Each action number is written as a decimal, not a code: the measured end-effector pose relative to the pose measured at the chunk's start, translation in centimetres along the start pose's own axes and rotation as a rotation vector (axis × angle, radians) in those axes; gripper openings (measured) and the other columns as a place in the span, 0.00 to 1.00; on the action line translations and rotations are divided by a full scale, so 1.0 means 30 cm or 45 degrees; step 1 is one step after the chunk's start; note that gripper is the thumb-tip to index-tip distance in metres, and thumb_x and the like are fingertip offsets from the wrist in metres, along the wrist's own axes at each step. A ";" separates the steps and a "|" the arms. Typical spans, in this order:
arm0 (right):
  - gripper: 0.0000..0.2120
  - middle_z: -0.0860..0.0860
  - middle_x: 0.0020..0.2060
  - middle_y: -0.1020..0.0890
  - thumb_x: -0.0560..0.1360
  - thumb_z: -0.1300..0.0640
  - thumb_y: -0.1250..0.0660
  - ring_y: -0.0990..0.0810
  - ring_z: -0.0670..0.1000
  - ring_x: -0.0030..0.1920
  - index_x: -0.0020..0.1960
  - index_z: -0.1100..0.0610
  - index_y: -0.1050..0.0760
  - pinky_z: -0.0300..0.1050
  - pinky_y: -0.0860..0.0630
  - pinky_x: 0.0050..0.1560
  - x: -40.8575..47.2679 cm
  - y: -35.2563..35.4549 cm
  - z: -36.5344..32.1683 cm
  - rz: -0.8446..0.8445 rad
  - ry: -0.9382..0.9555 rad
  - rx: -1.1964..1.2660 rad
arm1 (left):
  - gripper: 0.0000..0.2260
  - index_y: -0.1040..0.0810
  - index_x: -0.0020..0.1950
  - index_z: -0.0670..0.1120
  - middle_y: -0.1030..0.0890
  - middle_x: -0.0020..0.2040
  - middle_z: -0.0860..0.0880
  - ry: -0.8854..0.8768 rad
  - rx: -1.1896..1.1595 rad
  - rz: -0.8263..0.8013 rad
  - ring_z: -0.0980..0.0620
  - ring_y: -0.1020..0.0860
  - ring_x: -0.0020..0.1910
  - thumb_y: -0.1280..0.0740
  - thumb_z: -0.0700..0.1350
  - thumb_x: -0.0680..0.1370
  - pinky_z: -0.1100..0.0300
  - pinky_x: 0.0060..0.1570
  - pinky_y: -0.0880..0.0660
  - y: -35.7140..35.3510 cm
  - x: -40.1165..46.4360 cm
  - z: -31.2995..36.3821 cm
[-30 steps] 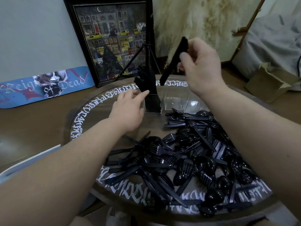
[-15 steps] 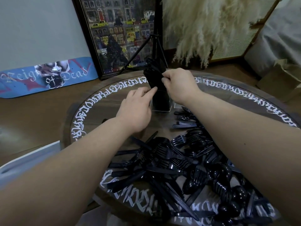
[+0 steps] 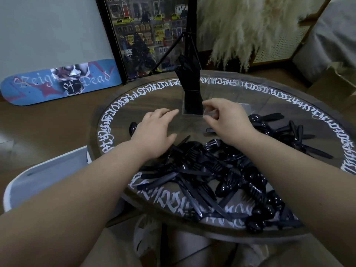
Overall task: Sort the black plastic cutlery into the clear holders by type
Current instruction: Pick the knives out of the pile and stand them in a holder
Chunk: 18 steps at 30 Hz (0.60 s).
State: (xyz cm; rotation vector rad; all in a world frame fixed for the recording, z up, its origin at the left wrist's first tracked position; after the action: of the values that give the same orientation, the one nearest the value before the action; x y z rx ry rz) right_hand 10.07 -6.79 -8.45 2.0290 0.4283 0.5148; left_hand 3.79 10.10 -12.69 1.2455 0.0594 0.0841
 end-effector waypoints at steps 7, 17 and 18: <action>0.17 0.49 0.52 0.19 0.77 0.58 0.34 0.22 0.49 0.51 0.65 0.53 0.26 0.42 0.28 0.57 -0.140 -0.082 -0.020 -0.152 -0.021 0.029 | 0.28 0.40 0.76 0.54 0.37 0.73 0.46 0.247 0.014 0.069 0.41 0.38 0.70 0.35 0.49 0.77 0.49 0.69 0.38 0.013 -0.138 -0.110; 0.14 0.48 0.49 0.18 0.74 0.54 0.32 0.22 0.52 0.53 0.59 0.54 0.23 0.42 0.28 0.55 -0.141 -0.159 -0.050 -0.312 0.015 -0.177 | 0.30 0.38 0.75 0.51 0.26 0.65 0.45 0.419 -0.064 -0.029 0.45 0.26 0.63 0.31 0.43 0.75 0.54 0.61 0.31 -0.015 -0.231 -0.267; 0.14 0.48 0.50 0.18 0.74 0.53 0.31 0.22 0.52 0.53 0.59 0.53 0.23 0.43 0.27 0.55 -0.142 -0.157 -0.046 -0.332 0.008 -0.191 | 0.30 0.37 0.75 0.51 0.24 0.64 0.46 0.413 -0.078 -0.046 0.46 0.25 0.62 0.31 0.43 0.74 0.55 0.62 0.30 -0.019 -0.232 -0.265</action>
State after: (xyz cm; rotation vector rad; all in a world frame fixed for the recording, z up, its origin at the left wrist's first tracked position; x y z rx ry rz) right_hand 5.31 -5.66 -12.73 1.7953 0.6290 0.3810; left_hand -3.85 16.75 -15.75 1.1599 0.3576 0.2545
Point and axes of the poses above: each hand's wrist, its own x-axis towards the middle knuckle, its own y-axis out of the back of the hand, z = x × y, the point moved 5 cm from there along x, towards the middle knuckle
